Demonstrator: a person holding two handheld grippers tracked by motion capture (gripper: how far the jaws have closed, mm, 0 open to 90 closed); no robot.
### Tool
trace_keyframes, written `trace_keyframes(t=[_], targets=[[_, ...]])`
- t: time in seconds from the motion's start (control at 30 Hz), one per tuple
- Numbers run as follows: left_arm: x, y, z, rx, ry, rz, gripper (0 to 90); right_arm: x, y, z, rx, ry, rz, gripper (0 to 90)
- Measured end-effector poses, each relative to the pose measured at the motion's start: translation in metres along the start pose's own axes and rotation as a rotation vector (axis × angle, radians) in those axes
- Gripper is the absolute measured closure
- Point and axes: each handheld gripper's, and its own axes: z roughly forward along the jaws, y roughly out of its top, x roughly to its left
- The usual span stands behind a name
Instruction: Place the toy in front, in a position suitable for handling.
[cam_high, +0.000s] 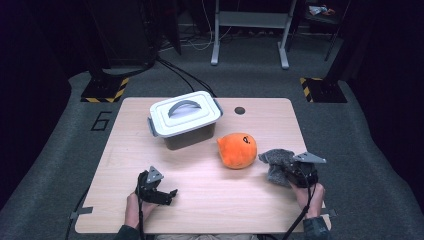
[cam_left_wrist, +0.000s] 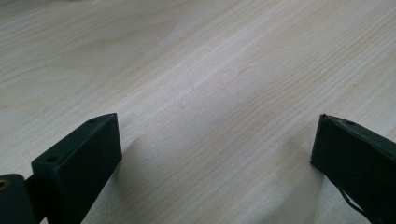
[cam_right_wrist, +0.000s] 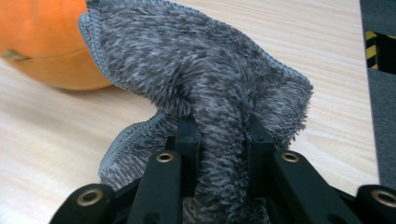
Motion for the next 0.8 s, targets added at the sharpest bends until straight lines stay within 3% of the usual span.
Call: trace_keyframes(t=[0.27, 0.6, 0.8], targets=[[0.000, 0.000, 0.000, -0.005, 0.008, -0.001, 1.2, -0.014, 0.010, 0.018, 0.020, -0.038, 0.032, 71.5], [0.000, 0.000, 0.001, -0.006, 0.009, -0.001, 1.2, -0.028, 0.011, 0.049, 0.086, -0.091, 0.085, 68.1], [0.000, 0.000, 0.000, -0.003, 0.010, 0.006, 1.2, -0.031, 0.005, 0.062, 0.128, -0.108, 0.109, 53.5]])
